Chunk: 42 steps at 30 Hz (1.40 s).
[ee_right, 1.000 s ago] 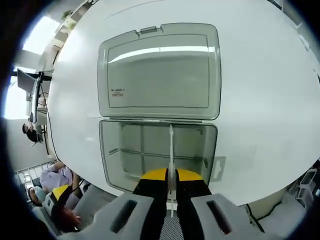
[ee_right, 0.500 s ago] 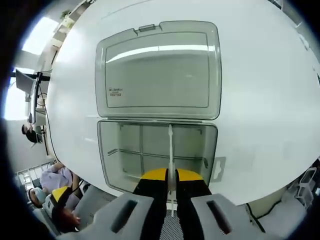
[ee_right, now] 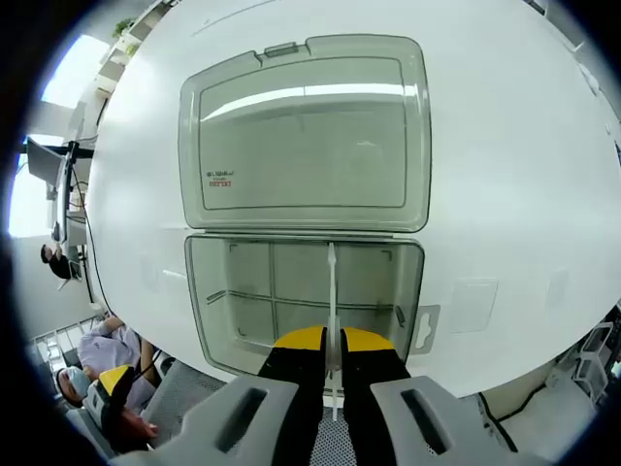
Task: Insert the divider into the dual guide fixture by aligning both edges with the guide slots and pushing it downward to the bottom, including one-sided entry, uneven engagement, binding, and posture correction.
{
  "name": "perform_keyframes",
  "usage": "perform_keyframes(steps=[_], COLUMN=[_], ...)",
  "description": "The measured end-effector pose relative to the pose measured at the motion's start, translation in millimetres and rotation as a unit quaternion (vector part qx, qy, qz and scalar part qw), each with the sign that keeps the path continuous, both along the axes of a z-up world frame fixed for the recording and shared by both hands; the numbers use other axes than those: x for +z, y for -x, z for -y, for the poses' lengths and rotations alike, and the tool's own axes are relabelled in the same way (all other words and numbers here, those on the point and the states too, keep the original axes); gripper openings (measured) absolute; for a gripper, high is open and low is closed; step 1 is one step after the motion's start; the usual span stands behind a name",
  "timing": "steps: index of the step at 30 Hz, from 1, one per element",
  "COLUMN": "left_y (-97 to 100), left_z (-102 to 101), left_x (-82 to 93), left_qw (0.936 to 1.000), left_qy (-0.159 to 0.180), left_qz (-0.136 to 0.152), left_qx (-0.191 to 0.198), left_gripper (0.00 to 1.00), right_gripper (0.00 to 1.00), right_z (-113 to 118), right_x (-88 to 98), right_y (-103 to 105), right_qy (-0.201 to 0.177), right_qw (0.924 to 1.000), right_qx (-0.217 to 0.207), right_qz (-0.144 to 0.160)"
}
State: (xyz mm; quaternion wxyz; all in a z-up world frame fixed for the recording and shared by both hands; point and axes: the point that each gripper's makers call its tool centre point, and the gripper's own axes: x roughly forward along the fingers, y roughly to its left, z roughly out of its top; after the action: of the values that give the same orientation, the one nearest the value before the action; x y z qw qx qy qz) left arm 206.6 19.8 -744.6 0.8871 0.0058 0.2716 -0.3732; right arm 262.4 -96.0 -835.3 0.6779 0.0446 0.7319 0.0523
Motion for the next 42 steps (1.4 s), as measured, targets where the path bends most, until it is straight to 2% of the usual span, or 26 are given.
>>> perform_keyframes(steps=[18, 36, 42], left_y=[0.2, 0.6, 0.1], left_z=[1.3, 1.0, 0.9], left_x=[0.8, 3.9, 3.1], left_qw=[1.0, 1.0, 1.0], left_qy=[0.0, 0.0, -0.002], left_qz=[0.0, 0.001, -0.001], left_qx=[0.001, 0.002, 0.001], left_gripper=[0.5, 0.5, 0.5], right_gripper=[0.0, 0.0, 0.0], right_z=[0.5, -2.2, -1.1], right_x=[-8.4, -10.9, -12.3], right_y=[-0.8, 5.6, 3.5], right_qy=[0.014, 0.05, 0.046], right_qw=[0.9999, 0.9983, 0.9982], right_qx=[-0.007, -0.032, -0.039], right_qz=[0.002, 0.003, 0.003])
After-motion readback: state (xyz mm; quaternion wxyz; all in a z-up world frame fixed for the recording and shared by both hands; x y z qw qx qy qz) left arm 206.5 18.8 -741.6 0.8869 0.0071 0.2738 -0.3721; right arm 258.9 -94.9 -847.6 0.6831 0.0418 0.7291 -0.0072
